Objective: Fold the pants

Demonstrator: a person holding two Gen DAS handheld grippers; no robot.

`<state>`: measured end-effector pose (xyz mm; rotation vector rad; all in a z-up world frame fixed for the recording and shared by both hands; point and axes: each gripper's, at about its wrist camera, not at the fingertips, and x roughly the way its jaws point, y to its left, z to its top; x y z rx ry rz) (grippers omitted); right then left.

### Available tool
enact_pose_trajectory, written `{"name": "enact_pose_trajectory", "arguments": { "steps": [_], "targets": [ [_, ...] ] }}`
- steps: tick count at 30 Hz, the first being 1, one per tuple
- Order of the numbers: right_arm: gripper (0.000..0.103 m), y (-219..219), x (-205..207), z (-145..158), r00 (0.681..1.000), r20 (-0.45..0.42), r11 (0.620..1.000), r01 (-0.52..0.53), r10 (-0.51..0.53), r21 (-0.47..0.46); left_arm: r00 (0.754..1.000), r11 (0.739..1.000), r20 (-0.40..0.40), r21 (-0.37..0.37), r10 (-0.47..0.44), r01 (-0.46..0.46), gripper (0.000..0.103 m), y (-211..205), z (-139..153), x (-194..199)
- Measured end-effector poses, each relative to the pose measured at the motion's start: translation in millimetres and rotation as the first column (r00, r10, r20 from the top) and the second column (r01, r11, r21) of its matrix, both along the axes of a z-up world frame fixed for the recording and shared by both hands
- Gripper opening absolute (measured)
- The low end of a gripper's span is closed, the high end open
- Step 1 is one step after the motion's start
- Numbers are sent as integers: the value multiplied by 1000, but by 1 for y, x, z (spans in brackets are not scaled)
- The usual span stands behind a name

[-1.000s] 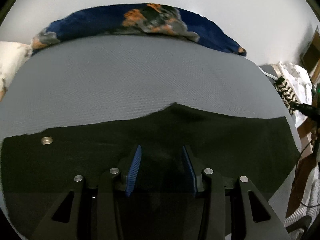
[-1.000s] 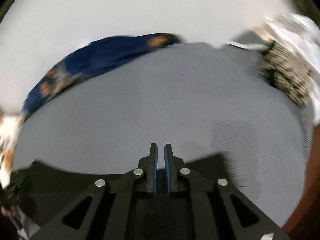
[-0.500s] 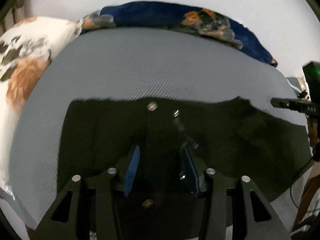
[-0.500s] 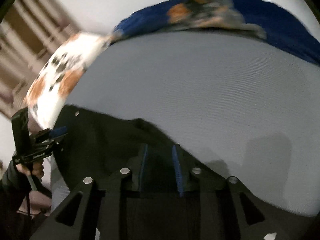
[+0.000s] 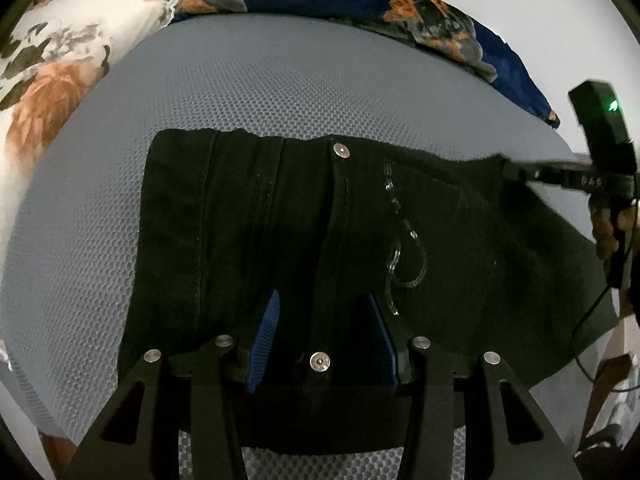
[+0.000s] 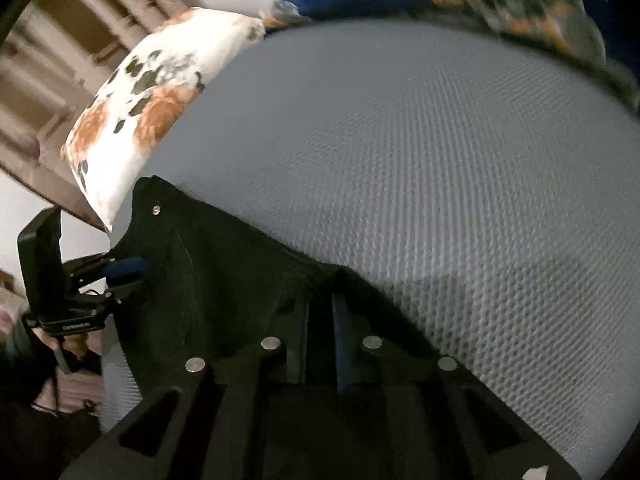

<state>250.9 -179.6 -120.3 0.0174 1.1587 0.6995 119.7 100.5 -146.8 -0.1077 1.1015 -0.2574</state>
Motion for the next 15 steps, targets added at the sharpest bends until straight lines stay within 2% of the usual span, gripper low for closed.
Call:
{"name": "enact_pose_trajectory", "arguments": {
  "steps": [2, 5, 8, 9, 10, 12, 15],
  "targets": [
    [5, 1, 4, 2, 999, 39, 999, 36, -35, -27, 1000, 1000, 2, 10, -2, 2, 46, -2, 0, 0],
    [4, 1, 16, -14, 998, 25, 996, 65, -64, -58, 1000, 1000, -1, 9, -1, 1, 46, -3, 0, 2],
    [4, 4, 17, -19, 996, 24, 995, 88, -86, -50, 1000, 1000, 0, 12, -3, 3, 46, -4, -1, 2],
    [6, 3, 17, -19, 995, 20, 994, 96, -95, -47, 1000, 1000, 3, 19, -5, 5, 46, -5, -2, 1],
    [14, 1, 17, -18, 994, 16, 993, 108, -107, -41, 1000, 1000, 7, 26, -6, 6, 46, -6, -2, 0],
    [23, -6, 14, -7, 987, 26, 987, 160, -159, -31, 999, 999, 31, 42, -10, 9, 46, -9, 1, -3],
    [23, -23, -4, 18, 972, 102, 976, 216, -212, -28, 994, 997, 105, 68, -34, 26, 47, -17, 13, -10]
  ]
}}
